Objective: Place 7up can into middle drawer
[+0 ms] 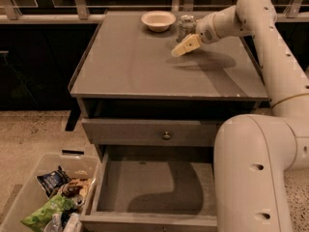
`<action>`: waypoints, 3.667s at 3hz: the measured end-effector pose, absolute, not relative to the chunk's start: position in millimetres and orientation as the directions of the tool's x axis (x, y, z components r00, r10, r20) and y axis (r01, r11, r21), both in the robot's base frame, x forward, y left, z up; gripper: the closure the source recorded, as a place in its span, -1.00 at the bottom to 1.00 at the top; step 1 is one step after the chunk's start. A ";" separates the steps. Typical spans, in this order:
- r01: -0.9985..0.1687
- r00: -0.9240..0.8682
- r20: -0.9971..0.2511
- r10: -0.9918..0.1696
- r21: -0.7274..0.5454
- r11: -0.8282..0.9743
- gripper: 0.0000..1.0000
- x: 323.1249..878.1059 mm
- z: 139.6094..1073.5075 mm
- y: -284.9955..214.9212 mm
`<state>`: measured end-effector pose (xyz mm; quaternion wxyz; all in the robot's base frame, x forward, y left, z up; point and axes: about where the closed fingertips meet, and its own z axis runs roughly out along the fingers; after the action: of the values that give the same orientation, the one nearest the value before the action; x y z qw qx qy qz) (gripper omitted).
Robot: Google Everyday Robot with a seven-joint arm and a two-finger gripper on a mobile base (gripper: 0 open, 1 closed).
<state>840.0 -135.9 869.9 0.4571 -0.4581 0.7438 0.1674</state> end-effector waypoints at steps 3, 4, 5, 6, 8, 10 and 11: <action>-0.840 -0.161 -0.831 -0.533 -0.168 0.517 -0.18 838.8 869.9 -134.0; -0.840 -0.161 -0.831 -0.533 -0.168 0.517 0.30 838.8 869.9 -133.9; -0.840 -0.161 -0.831 -0.533 -0.168 0.516 0.77 838.8 869.8 -133.9; -0.840 -0.161 -0.831 -0.533 -0.168 0.516 1.00 838.8 869.8 -133.8; -0.844 -0.170 -0.831 -0.530 -0.155 0.514 1.00 821.3 881.9 -142.3; -0.755 -0.090 -0.892 -0.442 -0.229 0.615 1.00 741.1 991.0 -194.9; -0.689 -0.024 -0.916 -0.401 -0.275 0.671 1.00 674.5 1051.3 -208.7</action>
Offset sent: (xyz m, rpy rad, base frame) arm -0.0013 0.0016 0.0003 -0.0035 0.0036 0.0082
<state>674.5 -208.7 1051.3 0.5818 -0.3865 0.7049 0.1239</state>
